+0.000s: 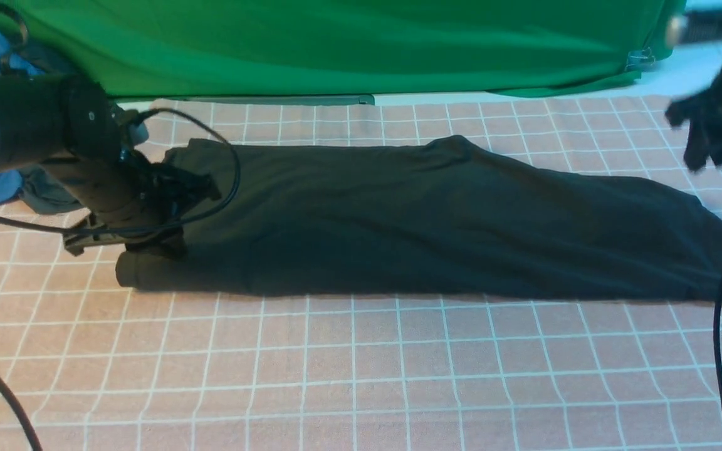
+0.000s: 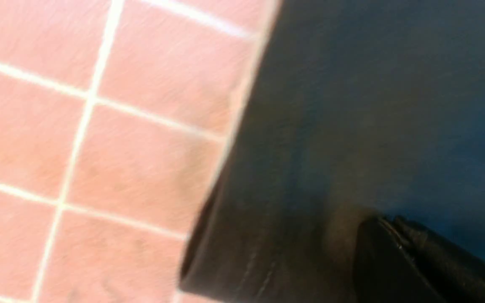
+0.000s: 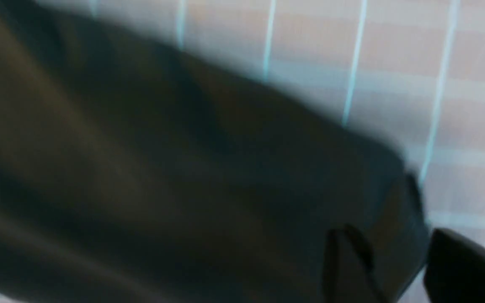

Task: Fold a long-sleeved shirt over a pink coffee tablecloth.
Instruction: 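Pull the folded dark garment lengthwise by its ends to straighten it flat on the table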

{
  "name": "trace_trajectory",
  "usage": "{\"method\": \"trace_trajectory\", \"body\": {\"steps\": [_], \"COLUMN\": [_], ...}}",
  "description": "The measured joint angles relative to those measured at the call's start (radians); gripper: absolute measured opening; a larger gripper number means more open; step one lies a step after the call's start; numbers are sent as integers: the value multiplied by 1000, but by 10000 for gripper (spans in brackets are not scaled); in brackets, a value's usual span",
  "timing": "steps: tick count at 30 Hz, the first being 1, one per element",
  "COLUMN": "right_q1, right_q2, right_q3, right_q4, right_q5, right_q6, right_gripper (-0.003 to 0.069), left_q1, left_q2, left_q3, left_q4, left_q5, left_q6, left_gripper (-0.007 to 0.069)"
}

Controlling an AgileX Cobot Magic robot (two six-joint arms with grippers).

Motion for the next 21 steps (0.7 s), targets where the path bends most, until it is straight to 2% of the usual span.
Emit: {"method": "trace_trajectory", "body": {"steps": [6, 8, 15, 21], "right_q1": [-52, -71, -91, -91], "right_q2": [0, 2, 54, 111], "right_q3": [103, 105, 106, 106], "right_q4": [-10, -13, -21, -9], "right_q5": [-36, -54, -103, -121], "right_q6": [18, 25, 29, 32], "right_gripper": [578, 619, 644, 622], "left_q1": [9, 9, 9, 9], "left_q2": [7, 7, -30, -163], "left_q3": [40, 48, 51, 51], "left_q4": [44, 61, 94, 107], "left_q5": [3, 4, -16, -22], "left_q6": [-5, -14, -37, -47], "left_gripper": [13, 13, 13, 13]}}
